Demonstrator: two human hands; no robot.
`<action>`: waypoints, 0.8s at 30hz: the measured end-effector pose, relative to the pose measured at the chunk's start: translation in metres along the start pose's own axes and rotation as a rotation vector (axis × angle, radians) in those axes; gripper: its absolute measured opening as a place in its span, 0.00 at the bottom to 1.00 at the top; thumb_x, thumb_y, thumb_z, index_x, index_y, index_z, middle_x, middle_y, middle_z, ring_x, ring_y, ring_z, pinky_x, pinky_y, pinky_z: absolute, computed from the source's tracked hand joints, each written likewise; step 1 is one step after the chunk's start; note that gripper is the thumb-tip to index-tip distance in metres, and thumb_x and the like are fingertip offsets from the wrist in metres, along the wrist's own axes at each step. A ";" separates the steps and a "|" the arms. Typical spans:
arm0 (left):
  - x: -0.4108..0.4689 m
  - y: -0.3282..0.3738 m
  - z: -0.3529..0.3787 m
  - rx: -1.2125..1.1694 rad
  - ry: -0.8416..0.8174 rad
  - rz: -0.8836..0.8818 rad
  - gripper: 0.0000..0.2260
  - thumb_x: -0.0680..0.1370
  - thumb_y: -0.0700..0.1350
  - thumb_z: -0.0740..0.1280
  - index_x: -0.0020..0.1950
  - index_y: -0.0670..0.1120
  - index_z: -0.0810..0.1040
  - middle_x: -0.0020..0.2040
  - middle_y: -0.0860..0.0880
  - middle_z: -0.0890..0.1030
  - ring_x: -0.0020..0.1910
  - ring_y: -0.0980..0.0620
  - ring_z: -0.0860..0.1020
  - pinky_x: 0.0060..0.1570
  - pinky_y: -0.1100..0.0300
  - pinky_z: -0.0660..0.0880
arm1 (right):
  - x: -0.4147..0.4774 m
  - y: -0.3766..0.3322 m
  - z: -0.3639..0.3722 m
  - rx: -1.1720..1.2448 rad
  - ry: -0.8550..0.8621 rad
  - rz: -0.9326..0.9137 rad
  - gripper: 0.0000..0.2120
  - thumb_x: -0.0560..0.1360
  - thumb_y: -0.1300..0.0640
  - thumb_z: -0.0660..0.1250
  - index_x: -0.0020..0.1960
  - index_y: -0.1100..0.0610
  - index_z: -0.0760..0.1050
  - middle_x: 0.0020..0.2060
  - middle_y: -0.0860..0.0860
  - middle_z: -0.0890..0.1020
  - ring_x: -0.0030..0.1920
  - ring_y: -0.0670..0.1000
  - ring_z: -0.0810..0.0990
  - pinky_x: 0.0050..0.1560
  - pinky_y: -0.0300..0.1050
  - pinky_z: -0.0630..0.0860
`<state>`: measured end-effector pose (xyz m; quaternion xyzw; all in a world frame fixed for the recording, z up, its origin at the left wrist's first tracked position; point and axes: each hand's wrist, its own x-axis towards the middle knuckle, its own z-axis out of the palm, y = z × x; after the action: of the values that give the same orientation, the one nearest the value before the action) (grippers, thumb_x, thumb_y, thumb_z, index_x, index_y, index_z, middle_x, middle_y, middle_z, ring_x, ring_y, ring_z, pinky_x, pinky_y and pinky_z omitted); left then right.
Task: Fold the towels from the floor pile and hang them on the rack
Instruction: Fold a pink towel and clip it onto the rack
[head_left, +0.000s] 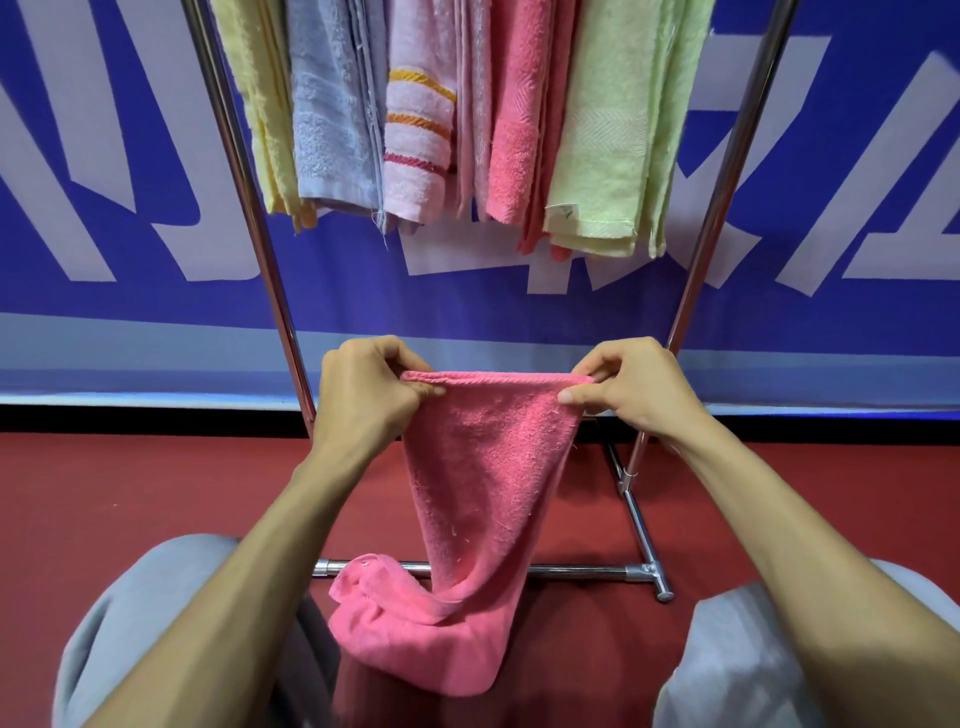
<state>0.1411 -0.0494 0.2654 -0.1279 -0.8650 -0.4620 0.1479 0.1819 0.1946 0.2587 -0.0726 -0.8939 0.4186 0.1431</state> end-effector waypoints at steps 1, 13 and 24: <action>0.000 0.000 -0.001 -0.020 0.003 -0.011 0.07 0.65 0.40 0.79 0.34 0.43 0.82 0.29 0.50 0.81 0.21 0.59 0.75 0.19 0.67 0.69 | 0.000 0.000 0.001 0.050 0.015 -0.006 0.10 0.60 0.59 0.81 0.36 0.55 0.81 0.32 0.53 0.83 0.33 0.50 0.83 0.42 0.44 0.81; 0.006 -0.013 -0.001 0.181 -0.138 -0.024 0.06 0.75 0.47 0.71 0.44 0.44 0.81 0.37 0.49 0.80 0.39 0.51 0.76 0.38 0.60 0.67 | -0.004 -0.002 0.013 -0.225 0.062 -0.189 0.02 0.73 0.60 0.70 0.43 0.54 0.81 0.36 0.47 0.82 0.39 0.48 0.78 0.39 0.30 0.68; 0.011 -0.022 0.002 -0.057 -0.231 -0.032 0.02 0.76 0.44 0.69 0.45 0.47 0.77 0.39 0.48 0.79 0.37 0.50 0.76 0.41 0.57 0.73 | 0.001 0.010 0.025 0.206 0.101 -0.030 0.07 0.77 0.59 0.63 0.43 0.49 0.75 0.39 0.50 0.81 0.40 0.49 0.78 0.50 0.53 0.76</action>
<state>0.1228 -0.0587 0.2524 -0.1706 -0.8648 -0.4708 0.0365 0.1734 0.1824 0.2359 -0.0648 -0.8387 0.5020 0.2008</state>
